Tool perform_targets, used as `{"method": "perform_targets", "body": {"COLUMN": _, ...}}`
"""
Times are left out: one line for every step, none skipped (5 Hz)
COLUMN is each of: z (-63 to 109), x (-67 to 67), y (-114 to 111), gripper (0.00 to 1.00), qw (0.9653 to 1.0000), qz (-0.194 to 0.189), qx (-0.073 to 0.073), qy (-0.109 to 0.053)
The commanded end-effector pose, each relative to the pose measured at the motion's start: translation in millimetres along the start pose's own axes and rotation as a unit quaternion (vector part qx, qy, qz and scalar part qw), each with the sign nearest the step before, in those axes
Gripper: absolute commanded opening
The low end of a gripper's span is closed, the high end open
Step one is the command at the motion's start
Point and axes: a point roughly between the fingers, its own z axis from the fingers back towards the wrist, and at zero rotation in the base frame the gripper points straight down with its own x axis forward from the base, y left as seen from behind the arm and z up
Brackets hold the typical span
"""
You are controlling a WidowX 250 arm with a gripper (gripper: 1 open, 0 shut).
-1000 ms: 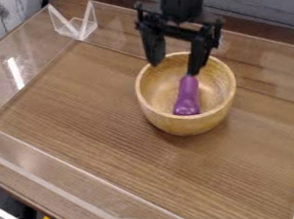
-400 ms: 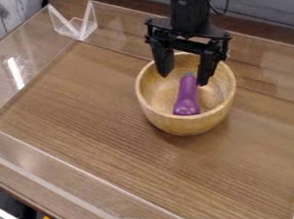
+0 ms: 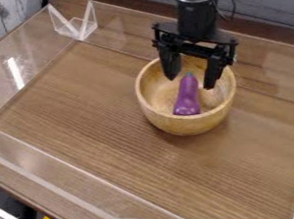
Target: Remove the purple eggplant from inside the brown bowl and put it on the table
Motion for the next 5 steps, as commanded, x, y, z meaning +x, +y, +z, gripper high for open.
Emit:
{"method": "perform_targets", "body": {"z": 6.6, "x": 4.1, "y": -3.1, "gripper": 1.0, "qw": 0.9997, "qz": -0.007, "qx": 0.001, "qy": -0.022}}
{"method": "perform_targets", "body": {"z": 4.3, "x": 5.6, "y": -4.2, "gripper": 1.0, "qw": 0.9995, "qz": -0.012, "qx": 0.001, "qy": -0.028}}
{"method": "perform_targets", "body": {"z": 2.6, "x": 7.6, "y": -4.8, "gripper": 1.0, "qw": 0.9993, "qz": -0.016, "qx": 0.001, "qy": -0.033}}
{"method": "perform_targets", "body": {"z": 1.2, "x": 9.2, "y": -5.4, "gripper": 1.0, "qw": 0.9991, "qz": -0.02, "qx": 0.0, "qy": -0.036}}
{"method": "perform_targets", "body": {"z": 0.0, "x": 10.2, "y": -6.2, "gripper": 1.0, "qw": 0.999, "qz": -0.024, "qx": -0.001, "qy": -0.038}}
